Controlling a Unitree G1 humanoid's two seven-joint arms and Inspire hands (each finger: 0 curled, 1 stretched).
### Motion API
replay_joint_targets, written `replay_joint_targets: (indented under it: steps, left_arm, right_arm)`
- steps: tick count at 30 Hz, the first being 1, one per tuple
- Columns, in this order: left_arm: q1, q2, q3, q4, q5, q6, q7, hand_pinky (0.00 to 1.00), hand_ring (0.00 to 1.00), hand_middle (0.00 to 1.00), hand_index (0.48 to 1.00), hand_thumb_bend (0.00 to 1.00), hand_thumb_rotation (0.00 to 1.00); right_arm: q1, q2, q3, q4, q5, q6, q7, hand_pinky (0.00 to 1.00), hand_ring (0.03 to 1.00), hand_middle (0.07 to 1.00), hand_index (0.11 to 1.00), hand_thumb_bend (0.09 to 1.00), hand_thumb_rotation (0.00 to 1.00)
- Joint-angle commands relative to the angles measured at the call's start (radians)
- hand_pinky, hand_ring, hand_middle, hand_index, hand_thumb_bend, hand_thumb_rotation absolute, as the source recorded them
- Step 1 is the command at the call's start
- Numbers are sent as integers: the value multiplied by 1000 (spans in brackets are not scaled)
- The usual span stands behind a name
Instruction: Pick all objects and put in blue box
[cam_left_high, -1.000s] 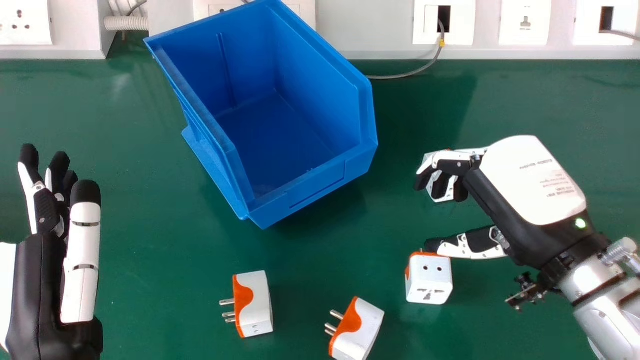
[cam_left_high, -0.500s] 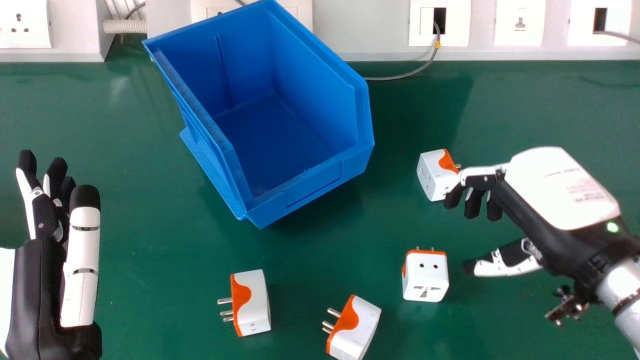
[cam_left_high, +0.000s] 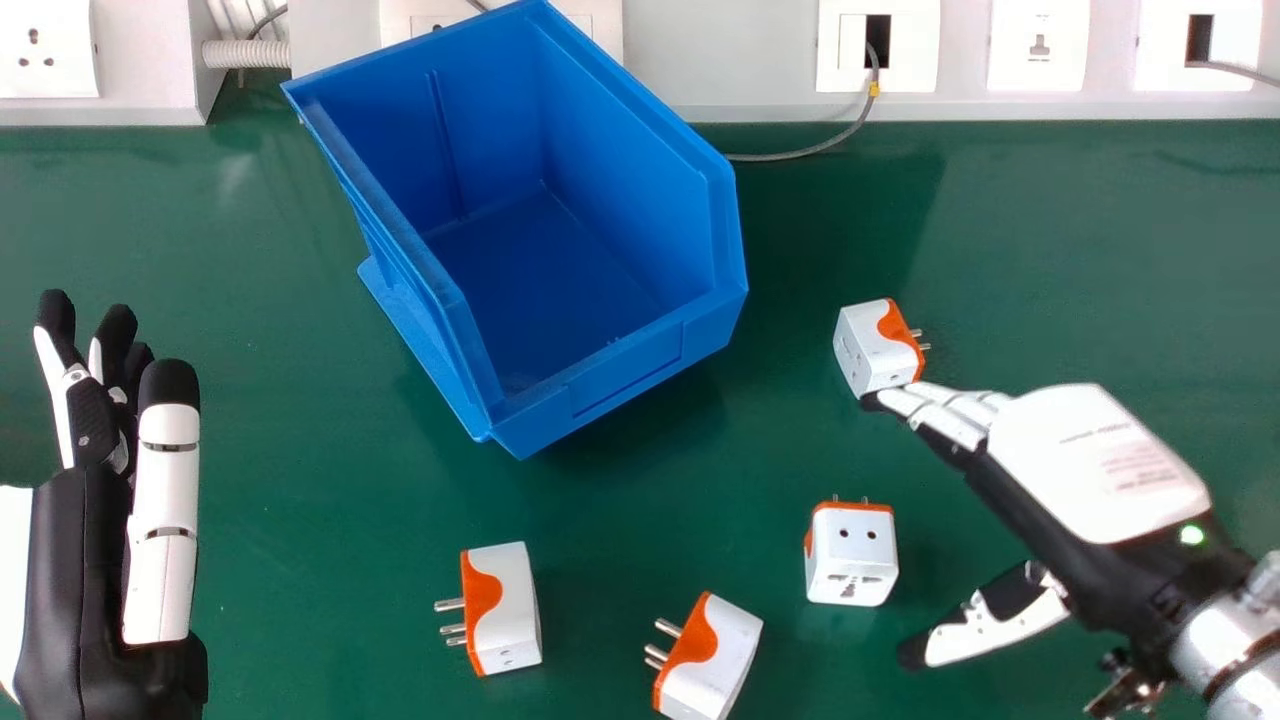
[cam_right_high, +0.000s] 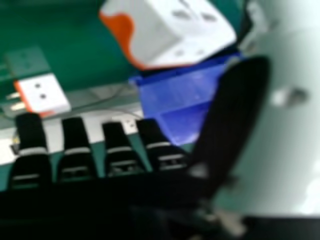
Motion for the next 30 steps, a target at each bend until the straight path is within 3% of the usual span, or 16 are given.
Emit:
replay_joint_targets:
  steps: [1,4,8,15,21,24,30]
  left_arm:
    - [3,4,4,-29,8,-5,4,1000,1000,1000,1000,466,875]
    - [4,6,7,-25,11,-13,4,1000,1000,1000,1000,459,873]
    - [8,7,5,-31,24,-3,7,1000,1000,1000,1000,457,882]
    - [1,-3,1,-33,16,-1,11,1000,1000,1000,1000,427,888]
    - [5,-2,2,-35,17,-9,8,1000,1000,1000,1000,435,878]
    - [5,2,4,-32,11,-17,2,1000,1000,1000,1000,431,880]
    - [-1,4,10,-28,-12,-18,-6,1000,1000,1000,1000,450,876]
  right_arm:
    - [-34,17,10,6,-12,17,-31,853,957,978,969,980,505]
    - [-53,37,30,25,-31,38,-40,871,971,986,978,974,513]
    - [-74,56,56,45,-55,60,-48,883,983,995,981,958,509]
    - [-119,89,110,120,-87,85,-97,867,969,998,967,920,500]
    - [-154,102,155,193,-111,101,-130,801,918,952,914,902,476]
    - [-165,103,175,221,-114,107,-136,775,893,927,888,882,467]
    - [-174,103,197,260,-114,104,-160,737,856,889,846,848,435]
